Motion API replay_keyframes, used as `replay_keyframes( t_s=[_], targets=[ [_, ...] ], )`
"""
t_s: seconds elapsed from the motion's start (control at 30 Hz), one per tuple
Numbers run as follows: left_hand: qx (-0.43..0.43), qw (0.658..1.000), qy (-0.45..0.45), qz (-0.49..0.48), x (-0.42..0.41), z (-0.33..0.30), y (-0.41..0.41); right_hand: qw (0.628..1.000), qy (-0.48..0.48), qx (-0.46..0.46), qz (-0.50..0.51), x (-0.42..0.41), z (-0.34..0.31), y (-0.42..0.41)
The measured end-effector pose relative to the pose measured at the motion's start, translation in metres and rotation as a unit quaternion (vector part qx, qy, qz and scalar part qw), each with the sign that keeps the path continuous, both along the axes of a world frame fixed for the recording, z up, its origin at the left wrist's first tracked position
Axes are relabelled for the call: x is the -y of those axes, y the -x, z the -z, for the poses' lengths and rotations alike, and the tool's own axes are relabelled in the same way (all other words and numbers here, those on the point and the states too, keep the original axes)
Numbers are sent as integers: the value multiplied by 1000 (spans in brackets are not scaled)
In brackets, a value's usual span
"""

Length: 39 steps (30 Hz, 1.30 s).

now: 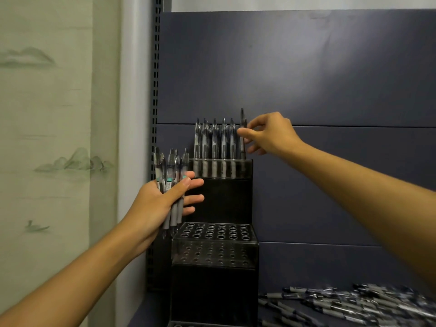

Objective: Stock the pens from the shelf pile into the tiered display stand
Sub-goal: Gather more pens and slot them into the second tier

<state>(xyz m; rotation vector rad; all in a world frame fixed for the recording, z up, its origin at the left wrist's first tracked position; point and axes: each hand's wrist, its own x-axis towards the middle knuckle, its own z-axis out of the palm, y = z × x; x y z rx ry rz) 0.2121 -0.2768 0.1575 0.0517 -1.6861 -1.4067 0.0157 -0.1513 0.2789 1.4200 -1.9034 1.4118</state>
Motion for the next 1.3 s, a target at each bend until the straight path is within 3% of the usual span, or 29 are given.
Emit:
replay_keyframes(
  t_s=[0.27, 0.57, 0.7, 0.87, 1.03, 1.3],
  targets=[
    [9, 1000, 6, -8, 5, 0, -7, 998, -43, 39, 38, 5, 0, 5],
    [6, 1000, -6, 2, 5, 3, -9, 997, -58, 2, 56, -6, 9, 5],
    [11, 1000, -9, 2, 2, 2, -10, 1000, -15, -6, -12, -23, 19, -14],
    [21, 1000, -5, 14, -6, -3, -8, 991, -89, -13, -104, -19, 38, -51],
    [35, 999, 24, 29, -19, -6, -7, 988, -88, -22, -129, -3, 54, -72],
    [40, 998, 8, 43, -27, -8, -15, 991, -10, -31, -129, 2, 68, -82]
  ],
)
